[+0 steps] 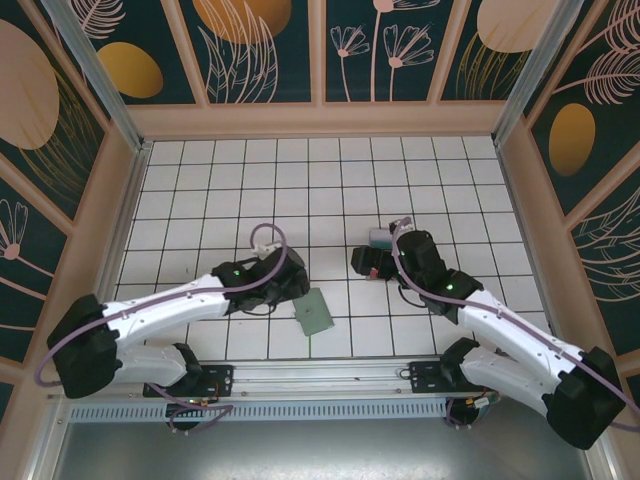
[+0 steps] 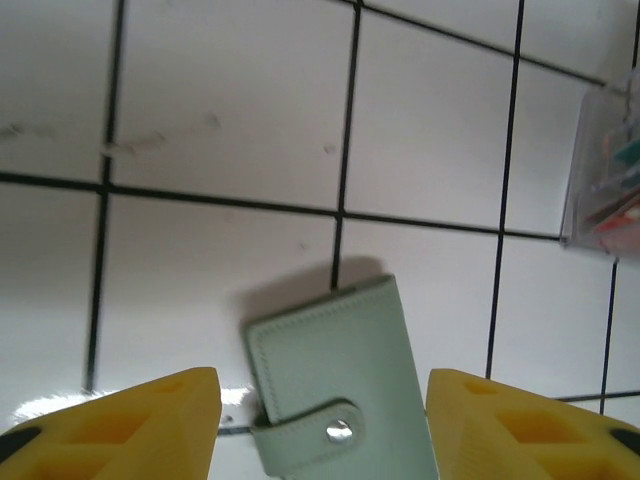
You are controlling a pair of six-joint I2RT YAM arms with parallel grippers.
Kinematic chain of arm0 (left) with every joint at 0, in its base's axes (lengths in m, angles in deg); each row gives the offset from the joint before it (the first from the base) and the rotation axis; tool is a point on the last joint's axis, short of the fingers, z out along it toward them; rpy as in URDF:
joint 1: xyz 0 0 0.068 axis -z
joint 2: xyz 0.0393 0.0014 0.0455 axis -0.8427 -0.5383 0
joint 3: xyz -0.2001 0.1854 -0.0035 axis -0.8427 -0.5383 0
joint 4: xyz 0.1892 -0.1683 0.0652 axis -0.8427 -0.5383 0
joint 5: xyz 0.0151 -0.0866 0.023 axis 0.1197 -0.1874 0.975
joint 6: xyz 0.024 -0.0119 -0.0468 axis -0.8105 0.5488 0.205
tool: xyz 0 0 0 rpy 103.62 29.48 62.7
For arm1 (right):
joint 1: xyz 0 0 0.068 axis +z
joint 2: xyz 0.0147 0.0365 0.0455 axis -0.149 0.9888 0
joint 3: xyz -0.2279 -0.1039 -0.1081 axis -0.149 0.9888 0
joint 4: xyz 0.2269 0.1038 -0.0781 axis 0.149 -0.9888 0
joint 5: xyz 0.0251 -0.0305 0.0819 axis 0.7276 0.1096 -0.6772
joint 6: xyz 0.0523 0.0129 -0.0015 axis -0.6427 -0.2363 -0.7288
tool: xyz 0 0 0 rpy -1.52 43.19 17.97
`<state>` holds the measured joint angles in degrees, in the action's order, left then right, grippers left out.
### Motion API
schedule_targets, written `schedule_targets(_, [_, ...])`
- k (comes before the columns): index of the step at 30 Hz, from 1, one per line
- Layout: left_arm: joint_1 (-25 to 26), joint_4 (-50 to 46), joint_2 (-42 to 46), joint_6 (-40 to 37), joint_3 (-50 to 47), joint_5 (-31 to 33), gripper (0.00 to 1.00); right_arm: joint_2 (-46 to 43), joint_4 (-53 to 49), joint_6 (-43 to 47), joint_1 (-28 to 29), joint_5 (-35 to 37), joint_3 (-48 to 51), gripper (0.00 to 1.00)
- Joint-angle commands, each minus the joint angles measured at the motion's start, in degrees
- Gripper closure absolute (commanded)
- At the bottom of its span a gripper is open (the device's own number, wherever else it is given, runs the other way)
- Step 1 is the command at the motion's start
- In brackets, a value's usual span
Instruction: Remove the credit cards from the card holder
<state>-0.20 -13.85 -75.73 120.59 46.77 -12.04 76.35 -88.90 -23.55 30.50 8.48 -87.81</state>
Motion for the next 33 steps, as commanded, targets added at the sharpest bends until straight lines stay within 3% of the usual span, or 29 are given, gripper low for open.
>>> schedule_targets(1, [3.6,-5.5,-4.3,4.8,3.8,1.5,0.46,-2.0,-0.5,-0.7,0.4,0.6,1.3,0.01])
schedule_targets(9, [8.0,-9.9,-14.0,4.6,10.3,0.1,0.60,-2.1,0.1,0.0,0.5,1.1,1.6,0.01])
schedule_targets(22, [8.0,-12.3,-20.4,1.0,12.8,-2.0,0.66,-3.1,-0.7,-0.2,0.5,2.1,2.4,0.01])
schedule_targets(30, [8.0,-11.2,-22.9,-0.5,12.4,-3.4,0.58,-3.1,-0.8,-0.3,0.5,2.0,2.5,0.01])
schedule_targets(33, [8.2,-10.9,-22.9,-0.7,11.8,-3.4,0.67,-3.0,-0.9,-0.3,0.5,1.7,2.4,0.01])
